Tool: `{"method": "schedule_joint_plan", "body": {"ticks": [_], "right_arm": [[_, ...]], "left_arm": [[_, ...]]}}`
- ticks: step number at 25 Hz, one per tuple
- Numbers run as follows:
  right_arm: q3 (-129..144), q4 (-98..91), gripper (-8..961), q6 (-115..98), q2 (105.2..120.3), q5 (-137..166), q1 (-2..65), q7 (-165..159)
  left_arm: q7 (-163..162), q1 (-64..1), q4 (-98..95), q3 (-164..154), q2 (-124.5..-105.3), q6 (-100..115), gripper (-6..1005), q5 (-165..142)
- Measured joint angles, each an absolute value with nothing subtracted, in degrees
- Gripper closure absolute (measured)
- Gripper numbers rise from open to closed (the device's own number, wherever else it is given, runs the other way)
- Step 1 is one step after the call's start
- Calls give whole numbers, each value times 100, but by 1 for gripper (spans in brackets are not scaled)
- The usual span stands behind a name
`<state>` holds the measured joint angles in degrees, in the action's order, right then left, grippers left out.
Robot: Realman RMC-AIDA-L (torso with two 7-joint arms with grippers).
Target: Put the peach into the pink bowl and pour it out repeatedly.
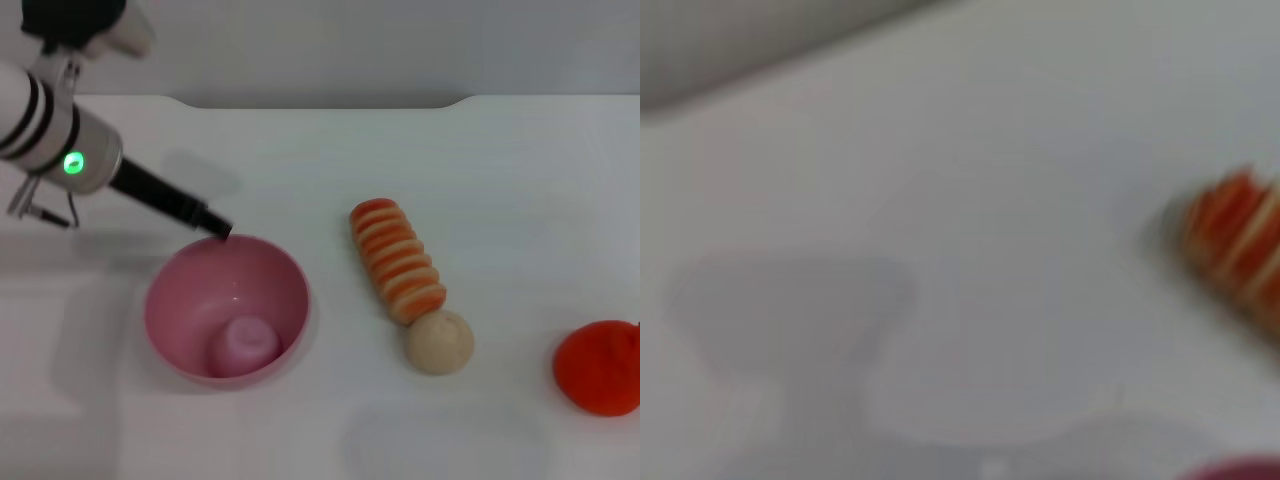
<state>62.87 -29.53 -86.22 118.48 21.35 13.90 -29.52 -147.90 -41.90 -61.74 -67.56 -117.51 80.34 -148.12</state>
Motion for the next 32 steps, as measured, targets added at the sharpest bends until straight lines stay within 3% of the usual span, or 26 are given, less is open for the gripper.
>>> {"method": "schedule_joint_plan", "body": {"ticks": [11, 17, 24, 32], "right_arm": [[6248, -2864, 953, -8621, 11869, 2045, 1423, -3054], [6172, -2866, 953, -8600, 11874, 1836, 1439, -3550], [5945, -2867, 953, -8623, 11882, 1707, 1428, -3975], [5747, -2692, 936, -8811, 11893, 1336, 1408, -4430]], "left_arm": [[-12599, -3920, -6739, -5789, -11774, 7114, 356, -10959], [-9248, -3394, -5355, -5855, -11824, 6471, 364, -7049], [-6259, -3214, -3724, -6051, -11870, 6822, 364, -4290], [-5003, -3110, -3118, -6754, -11864, 7029, 364, -2884]]}}
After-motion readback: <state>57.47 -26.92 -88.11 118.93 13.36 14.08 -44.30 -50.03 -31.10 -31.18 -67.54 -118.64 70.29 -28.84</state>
